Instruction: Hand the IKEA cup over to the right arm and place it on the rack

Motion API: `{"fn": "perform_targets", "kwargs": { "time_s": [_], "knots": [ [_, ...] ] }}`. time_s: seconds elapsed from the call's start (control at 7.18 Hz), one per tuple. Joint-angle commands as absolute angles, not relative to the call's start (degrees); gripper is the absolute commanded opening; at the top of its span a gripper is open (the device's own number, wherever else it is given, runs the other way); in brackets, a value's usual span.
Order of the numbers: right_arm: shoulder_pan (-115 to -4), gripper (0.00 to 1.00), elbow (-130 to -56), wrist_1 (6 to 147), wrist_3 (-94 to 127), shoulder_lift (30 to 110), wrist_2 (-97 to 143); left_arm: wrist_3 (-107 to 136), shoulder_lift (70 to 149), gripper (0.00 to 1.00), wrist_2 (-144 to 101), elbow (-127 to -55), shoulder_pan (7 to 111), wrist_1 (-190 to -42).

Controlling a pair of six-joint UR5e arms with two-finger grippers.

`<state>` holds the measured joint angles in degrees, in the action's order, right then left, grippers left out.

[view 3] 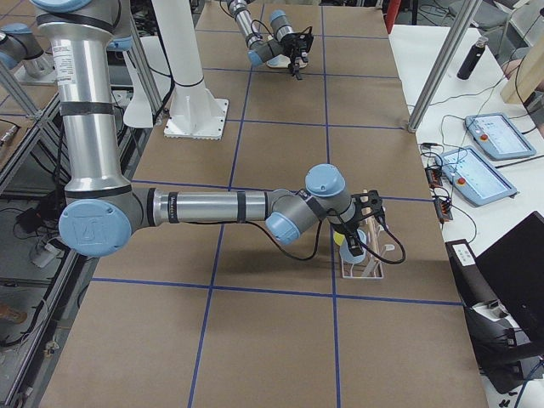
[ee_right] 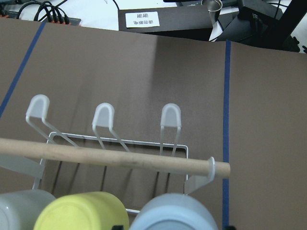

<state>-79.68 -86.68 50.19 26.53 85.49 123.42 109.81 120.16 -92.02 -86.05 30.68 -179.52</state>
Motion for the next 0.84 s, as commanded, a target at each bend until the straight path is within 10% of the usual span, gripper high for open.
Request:
{"fn": "perform_targets", "kwargs": {
  "time_s": [0.0, 0.7],
  "knots": [
    [-79.63, 0.98, -86.66, 50.19, 26.89, 85.17, 123.66, 90.98, 114.38, 0.97, -96.99, -88.83, 34.52, -167.15],
    [-79.72, 0.99, -93.58, 50.01, 40.47, 87.00, 134.28, 62.38, 108.19, 0.97, -121.69, -91.23, 61.13, -144.20]
  ]
}}
